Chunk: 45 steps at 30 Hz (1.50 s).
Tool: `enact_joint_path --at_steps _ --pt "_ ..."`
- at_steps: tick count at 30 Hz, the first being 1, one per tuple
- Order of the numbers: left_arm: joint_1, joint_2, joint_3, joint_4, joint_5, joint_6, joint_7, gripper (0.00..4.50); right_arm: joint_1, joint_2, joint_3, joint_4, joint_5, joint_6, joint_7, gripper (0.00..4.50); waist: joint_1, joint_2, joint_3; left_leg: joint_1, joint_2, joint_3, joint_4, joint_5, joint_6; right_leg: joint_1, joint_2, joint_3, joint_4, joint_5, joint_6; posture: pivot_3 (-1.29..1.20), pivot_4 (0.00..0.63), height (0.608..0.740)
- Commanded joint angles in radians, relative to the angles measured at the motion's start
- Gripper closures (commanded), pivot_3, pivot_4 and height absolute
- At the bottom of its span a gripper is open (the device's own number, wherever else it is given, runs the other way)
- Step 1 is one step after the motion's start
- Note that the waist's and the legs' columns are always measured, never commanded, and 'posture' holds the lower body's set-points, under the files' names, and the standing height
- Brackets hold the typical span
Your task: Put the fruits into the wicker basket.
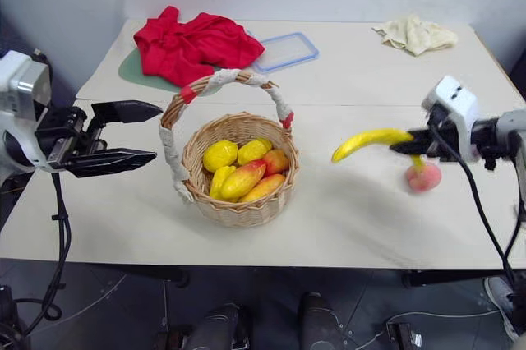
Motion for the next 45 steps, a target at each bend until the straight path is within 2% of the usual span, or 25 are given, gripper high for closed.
enact_joint_path --at_steps 1,5,8,11,13,15,19,21,22,25,27,30,33,35,38,40,45 --pt "0.019 0.043 -0.013 0.025 0.04 -0.023 -0.058 0.0 -0.06 0.172 -0.087 -0.289 0.193 0.307 -0.176 3.67 -0.005 -0.001 0.0 0.001 0.001 0.002 0.0 0.0 0.0 0.0 0.0 0.0 0.0 0.001 -0.001 0.0 0.15 0.74" --pt "0.019 0.044 -0.005 0.045 0.044 -0.03 -0.07 0.0 -0.134 0.442 -0.071 -0.414 0.172 0.475 -0.459 3.67 0.004 -0.002 0.0 0.002 0.004 0.002 0.0 0.0 -0.003 -0.001 0.0 -0.005 0.001 0.003 -0.005 0.0 0.15 0.74" --pt "0.021 0.046 0.006 0.052 0.05 -0.039 -0.071 0.0 -0.211 0.607 -0.057 -0.418 0.13 0.557 -0.626 3.67 0.012 -0.002 0.0 -0.003 0.003 -0.001 0.002 -0.001 -0.004 -0.005 -0.001 -0.007 0.004 0.003 -0.005 0.0 0.15 0.74" --pt "0.033 0.044 0.018 0.05 0.051 -0.045 -0.067 0.0 -0.24 0.673 0.027 -0.415 0.08 0.528 -0.737 3.67 0.013 -0.002 0.0 -0.018 0.003 -0.003 0.011 -0.001 -0.003 -0.017 -0.001 -0.009 0.007 0.003 -0.005 0.0 0.15 0.74" --pt "0.043 0.041 0.022 0.04 0.049 -0.047 -0.061 0.0 -0.254 0.721 0.024 -0.414 0.081 0.538 -0.779 2.96 0.011 -0.002 0.0 -0.022 0.003 -0.004 0.013 -0.002 -0.002 -0.018 0.0 -0.011 0.007 0.004 -0.004 0.0 0.15 0.74" --pt "0.054 0.039 0.03 0.029 0.044 -0.046 -0.055 0.0 -0.268 0.744 0.008 -0.442 0.129 0.564 -0.763 2.43 0.006 -0.002 0.0 -0.023 0.002 -0.004 0.013 -0.002 -0.002 -0.018 0.0 -0.012 0.007 0.004 -0.003 0.0 0.15 0.74" --pt "0.083 0.035 0.05 0.008 0.04 -0.045 -0.043 0.0 -0.245 0.693 -0.057 -0.497 0.197 0.498 -0.706 1.08 0.005 -0.002 0.0 -0.024 0.002 -0.005 0.014 -0.002 -0.001 -0.018 0.0 -0.012 0.006 0.004 -0.003 0.0 0.15 0.74" --pt "0.093 0.031 0.056 0.001 0.038 -0.047 -0.038 0.0 -0.184 0.624 -0.111 -0.514 0.218 0.395 -0.646 0.38 0.009 -0.003 0.0 -0.024 0.002 -0.006 0.014 -0.001 0.0 -0.017 0.0 -0.012 0.005 0.004 -0.003 0.0 0.15 0.74" --pt "0.101 0.028 0.06 -0.004 0.037 -0.048 -0.035 0.0 -0.118 0.58 -0.174 -0.545 0.261 0.293 -0.539 0.05 0.012 -0.003 -0.001 -0.024 0.001 -0.007 0.015 -0.001 0.0 -0.016 0.0 -0.012 0.005 0.005 -0.002 0.0 0.15 0.74" --pt "0.118 0.022 0.071 -0.008 0.038 -0.056 -0.031 0.0 0.104 0.471 -0.398 -0.559 0.379 0.244 -0.404 0.02 0.028 -0.004 -0.001 -0.024 0.0 -0.009 0.014 -0.002 0.003 -0.014 0.0 -0.012 0.002 0.006 0.001 0.0 0.15 0.74" --pt "0.127 0.02 0.076 -0.001 0.042 -0.063 -0.036 0.0 0.286 0.397 -0.512 -0.528 0.34 0.154 -0.345 0.02 0.035 -0.004 -0.001 -0.024 -0.001 -0.009 0.014 -0.003 0.004 -0.014 -0.001 -0.012 0.002 0.007 0.003 0.0 0.15 0.74" --pt "0.129 0.016 0.072 0.015 0.051 -0.077 -0.043 0.0 0.551 0.347 -0.684 -0.416 0.193 -0.143 -0.266 0.02 0.045 -0.005 -0.001 -0.024 -0.005 -0.008 0.014 -0.003 0.005 -0.013 -0.001 -0.011 0.001 0.008 0.005 0.0 0.15 0.74" --pt "0.12 0.005 0.06 0.023 0.054 -0.085 -0.042 0.0 0.757 0.376 -0.822 -0.257 0.066 -0.422 -0.262 0.02 0.05 -0.005 -0.001 -0.022 -0.006 -0.004 0.015 -0.002 0.007 -0.01 -0.001 -0.009 -0.002 0.008 0.005 0.0 0.15 0.74" --pt "0.112 -0.003 0.046 0.028 0.056 -0.089 -0.047 0.0 0.867 0.428 -0.884 -0.14 -0.014 -0.687 -0.257 0.02 0.053 -0.005 -0.001 -0.016 -0.006 -0.002 0.015 -0.002 0.008 -0.005 -0.001 -0.008 -0.005 0.008 0.004 0.0 0.15 0.74" --pt "0.09 -0.009 0.027 0.047 0.067 -0.099 -0.057 0.0 0.937 0.525 -0.982 0.055 0.015 -0.978 -0.244 0.02 0.051 -0.005 -0.001 -0.006 -0.001 -0.003 0.012 -0.004 0.006 0.005 -0.001 -0.008 -0.013 0.008 0.003 0.0 0.15 0.74" --pt "0.079 -0.009 0.022 0.057 0.073 -0.104 -0.062 0.0 0.987 0.55 -0.997 0.127 0.006 -1.054 -0.27 0.02 0.047 -0.004 -0.001 -0.001 -0.001 -0.001 0.011 -0.005 0.006 0.008 -0.001 -0.006 -0.013 0.008 0.003 0.0 0.15 0.74" --pt "0.055 -0.009 0.012 0.069 0.075 -0.109 -0.067 0.0 1.047 0.576 -0.969 0.15 0.089 -1.047 -0.3 0.02 0.024 -0.004 -0.001 0.005 0.0 0.001 0.006 -0.005 0.005 0.01 -0.002 -0.004 -0.012 0.006 0.001 0.0 0.15 0.74"
